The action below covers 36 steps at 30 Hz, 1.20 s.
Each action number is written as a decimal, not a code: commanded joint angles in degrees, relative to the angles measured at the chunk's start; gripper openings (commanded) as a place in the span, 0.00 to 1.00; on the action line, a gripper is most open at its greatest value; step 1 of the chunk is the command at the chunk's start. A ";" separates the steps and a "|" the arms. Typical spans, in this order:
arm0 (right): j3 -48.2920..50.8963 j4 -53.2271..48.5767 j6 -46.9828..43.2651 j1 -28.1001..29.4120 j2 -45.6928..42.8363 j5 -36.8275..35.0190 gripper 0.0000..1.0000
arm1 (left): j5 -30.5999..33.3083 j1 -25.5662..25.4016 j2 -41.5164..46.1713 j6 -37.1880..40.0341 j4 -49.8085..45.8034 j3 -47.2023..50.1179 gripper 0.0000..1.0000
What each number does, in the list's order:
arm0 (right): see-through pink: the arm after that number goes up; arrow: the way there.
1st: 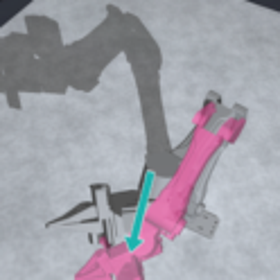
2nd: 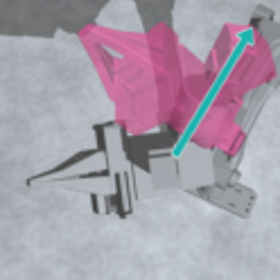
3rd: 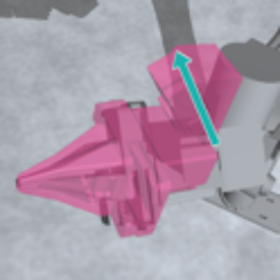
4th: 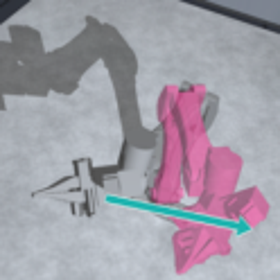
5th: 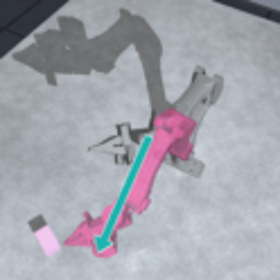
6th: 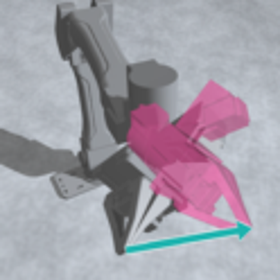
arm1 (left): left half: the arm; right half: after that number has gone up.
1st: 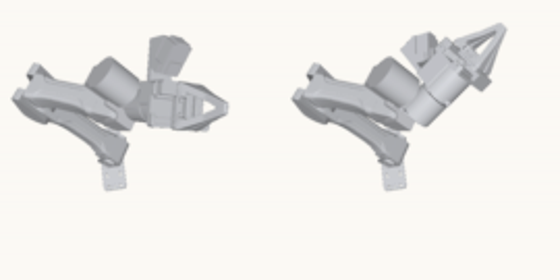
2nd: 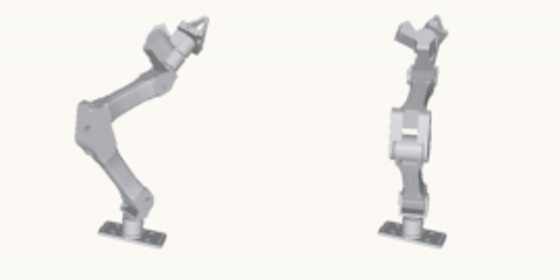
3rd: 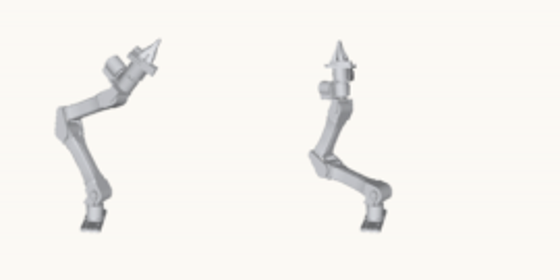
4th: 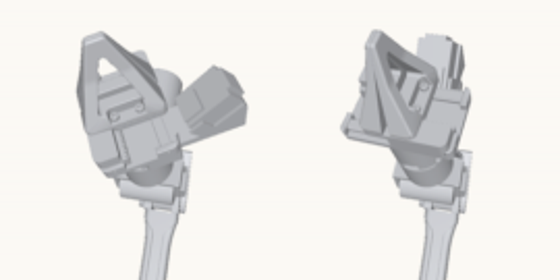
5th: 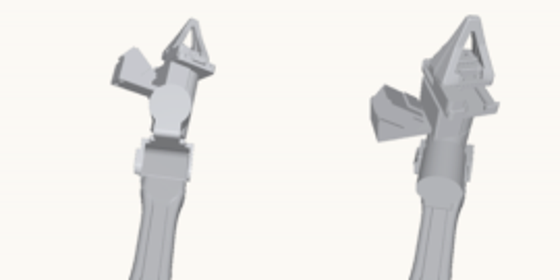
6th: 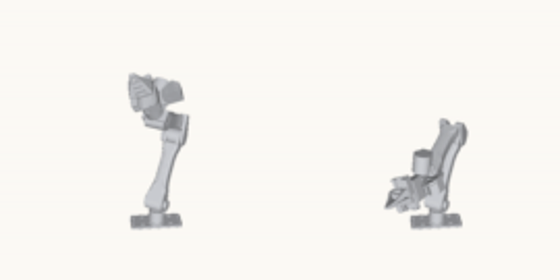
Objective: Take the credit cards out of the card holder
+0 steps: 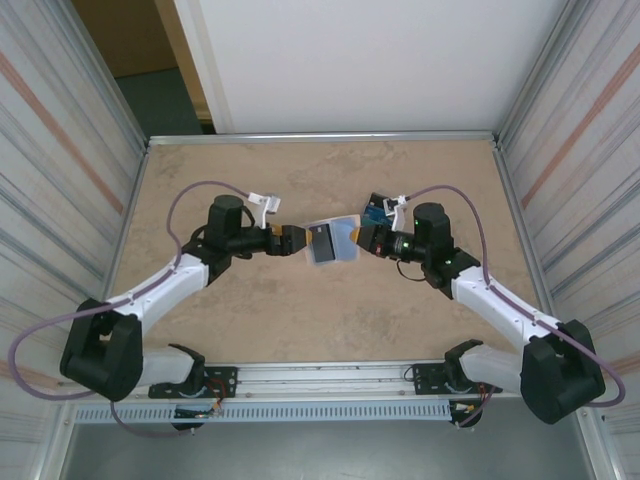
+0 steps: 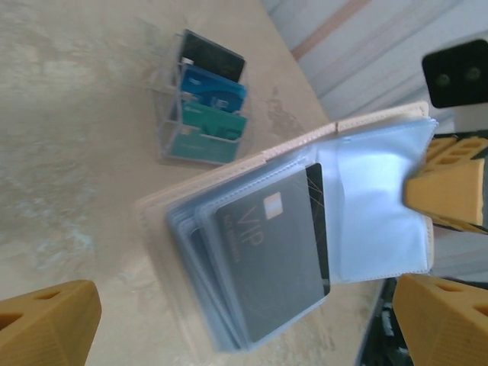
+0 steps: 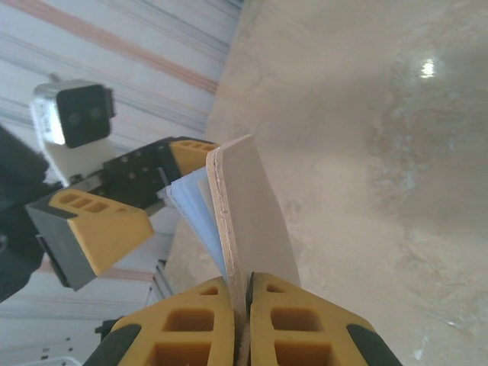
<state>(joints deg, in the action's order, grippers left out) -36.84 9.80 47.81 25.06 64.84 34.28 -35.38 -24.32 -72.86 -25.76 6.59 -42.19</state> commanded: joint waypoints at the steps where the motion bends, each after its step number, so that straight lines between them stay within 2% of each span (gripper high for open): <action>1: 0.77 -1.85 1.63 -0.49 -1.83 -2.11 0.00 | 8.78 0.53 4.41 0.62 -2.70 1.17 0.99; 7: 2.87 3.17 7.83 0.69 1.07 -2.11 0.00 | 15.88 0.43 9.32 0.75 -3.60 3.55 0.99; 16: 2.54 8.68 12.04 3.25 10.65 -1.81 0.00 | 18.18 -1.69 9.79 2.54 -3.51 3.25 0.99; 26: 2.55 7.88 13.79 1.74 21.28 2.95 0.00 | 18.32 -3.45 7.06 3.24 -2.71 1.96 0.99; 33: 2.77 3.35 11.74 -0.71 22.62 2.83 0.00 | 18.85 -4.49 5.70 4.05 -2.21 1.85 0.99; 36: 2.16 -0.76 9.77 -0.80 22.79 1.12 0.07 | 18.95 -4.93 4.73 4.18 -1.85 1.59 0.99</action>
<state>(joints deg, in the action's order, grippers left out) -33.85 13.65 59.79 24.40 87.31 35.81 -17.43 -28.71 -67.33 -23.14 3.29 -38.89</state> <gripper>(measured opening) 0.083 0.987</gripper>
